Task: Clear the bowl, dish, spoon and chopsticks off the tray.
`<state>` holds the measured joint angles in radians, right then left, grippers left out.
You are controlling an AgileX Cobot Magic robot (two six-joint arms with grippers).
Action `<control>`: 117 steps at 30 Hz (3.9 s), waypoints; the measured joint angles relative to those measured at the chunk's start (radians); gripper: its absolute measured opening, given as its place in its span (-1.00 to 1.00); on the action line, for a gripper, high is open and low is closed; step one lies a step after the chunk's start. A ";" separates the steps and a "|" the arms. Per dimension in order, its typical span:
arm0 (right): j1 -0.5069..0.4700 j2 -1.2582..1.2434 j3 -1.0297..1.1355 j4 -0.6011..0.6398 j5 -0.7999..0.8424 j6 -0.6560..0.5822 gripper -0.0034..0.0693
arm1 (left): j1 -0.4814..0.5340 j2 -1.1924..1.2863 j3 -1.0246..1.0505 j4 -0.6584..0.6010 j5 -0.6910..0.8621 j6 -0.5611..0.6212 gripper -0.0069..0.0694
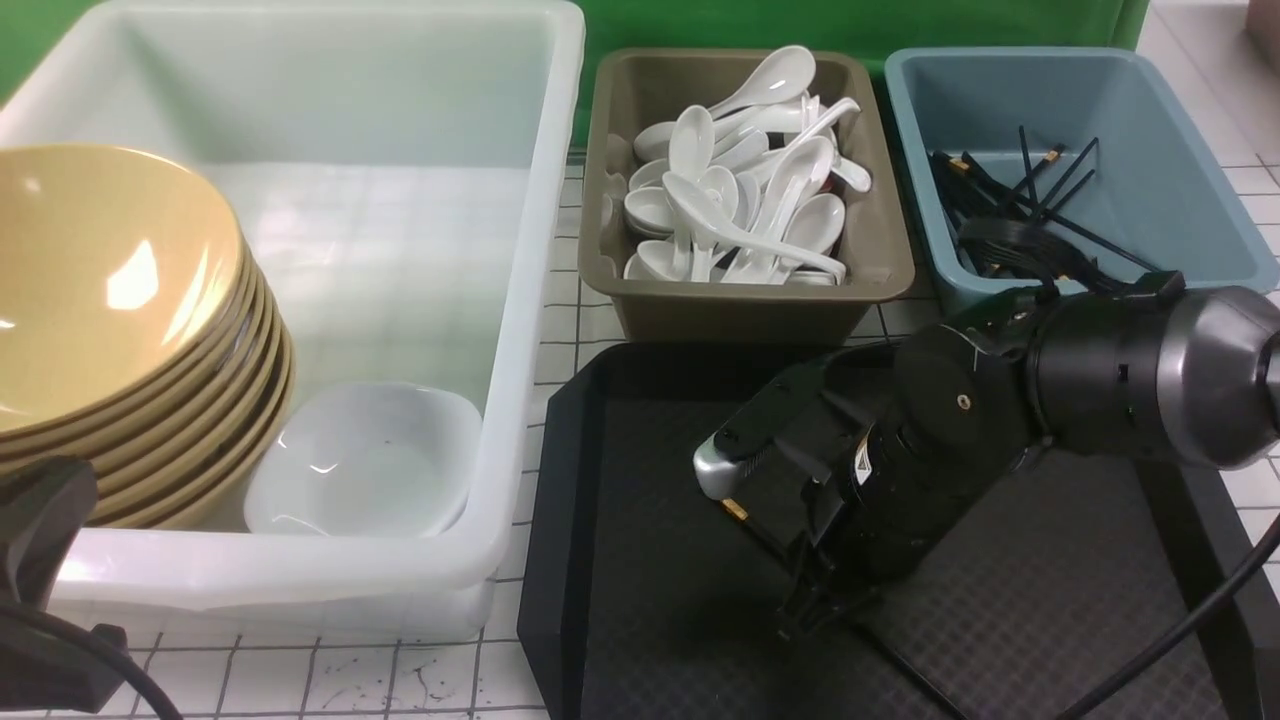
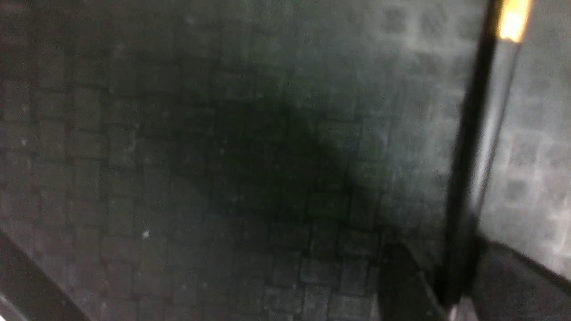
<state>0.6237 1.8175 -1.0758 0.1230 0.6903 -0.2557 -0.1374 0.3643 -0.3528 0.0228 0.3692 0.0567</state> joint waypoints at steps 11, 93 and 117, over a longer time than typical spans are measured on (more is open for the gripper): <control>-0.001 -0.111 -0.032 -0.002 0.036 -0.047 -0.71 | 0.000 0.000 0.000 0.001 -0.001 0.000 -0.83; -0.679 -1.827 1.101 -0.077 -0.510 0.134 -0.81 | 0.000 0.000 0.001 -0.014 -0.005 0.000 -0.83; -0.681 -1.829 1.102 -0.087 -0.367 0.181 -0.81 | 0.000 0.000 0.001 -0.014 0.000 0.000 -0.83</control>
<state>-0.0575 -0.0115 0.0258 0.0357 0.3237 -0.0744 -0.1374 0.3643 -0.3521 0.0083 0.3689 0.0567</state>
